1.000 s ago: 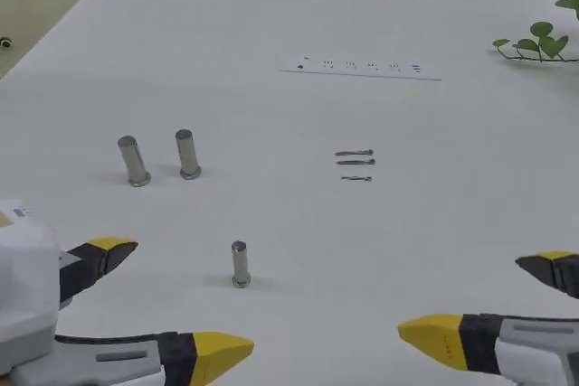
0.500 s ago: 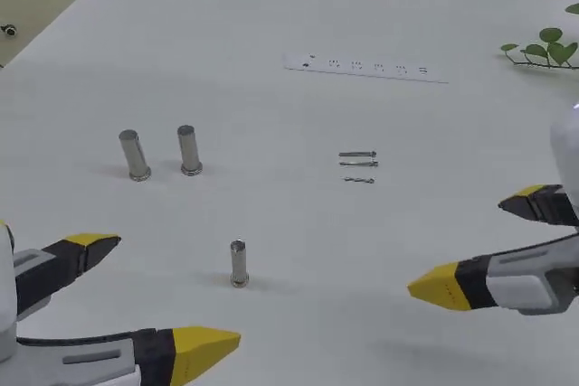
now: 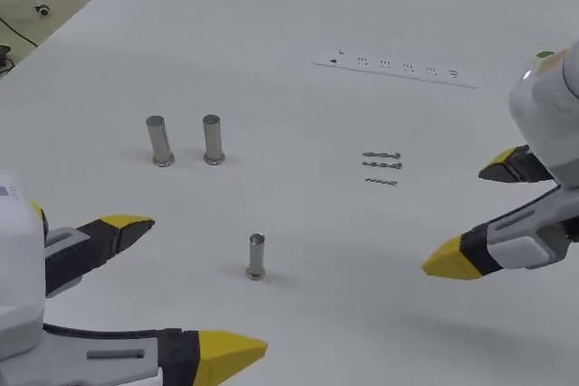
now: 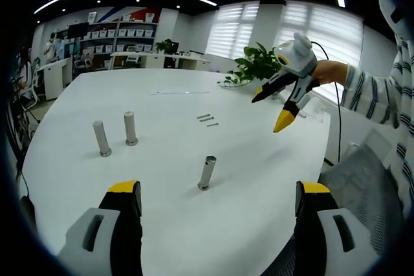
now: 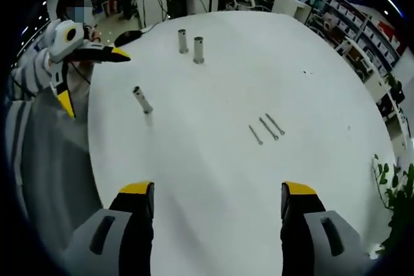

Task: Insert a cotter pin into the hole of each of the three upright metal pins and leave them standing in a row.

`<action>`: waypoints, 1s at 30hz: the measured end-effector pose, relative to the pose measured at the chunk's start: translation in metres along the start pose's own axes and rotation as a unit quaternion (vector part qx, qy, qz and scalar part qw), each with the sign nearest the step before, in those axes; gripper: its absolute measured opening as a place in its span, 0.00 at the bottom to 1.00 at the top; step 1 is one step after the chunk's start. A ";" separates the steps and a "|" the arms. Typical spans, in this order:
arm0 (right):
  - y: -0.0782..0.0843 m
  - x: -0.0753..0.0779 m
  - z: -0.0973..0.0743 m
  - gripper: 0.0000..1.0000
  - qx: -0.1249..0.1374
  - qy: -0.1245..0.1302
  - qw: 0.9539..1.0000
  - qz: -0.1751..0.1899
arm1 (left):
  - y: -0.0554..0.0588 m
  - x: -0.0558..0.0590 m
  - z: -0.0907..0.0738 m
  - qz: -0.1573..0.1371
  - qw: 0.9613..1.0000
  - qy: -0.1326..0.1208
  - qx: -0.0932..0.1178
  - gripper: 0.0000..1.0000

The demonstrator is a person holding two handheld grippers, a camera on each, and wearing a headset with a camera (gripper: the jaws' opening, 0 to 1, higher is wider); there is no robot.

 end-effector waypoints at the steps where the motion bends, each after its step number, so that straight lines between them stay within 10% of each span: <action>1: -0.001 0.001 0.001 0.79 -0.002 -0.004 1.000 -0.004 | 0.000 0.001 0.001 0.003 1.000 0.003 0.000 0.99; 18: -0.031 0.024 0.033 0.69 0.003 -0.042 0.996 -0.083 | 0.021 0.008 0.007 0.011 0.999 0.016 -0.039 0.99; 27: -0.047 0.027 0.039 0.60 0.020 -0.072 0.987 -0.142 | 0.021 0.014 0.006 0.022 0.998 0.026 -0.044 0.99; 30: -0.053 0.017 0.044 0.60 0.035 -0.116 0.982 -0.146 | 0.026 0.021 0.005 0.051 0.996 0.039 -0.063 0.99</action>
Point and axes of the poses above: the centre of the closed fingertips' face, and the gripper's own axes: z roughly forward along the fingers, x roughly to its right, y roughly out of its underside, the point moved 1 cm from there along -z, roughly backward along the fingers, and after that the axes turned 1 degree about z, right-handed, at the moved point
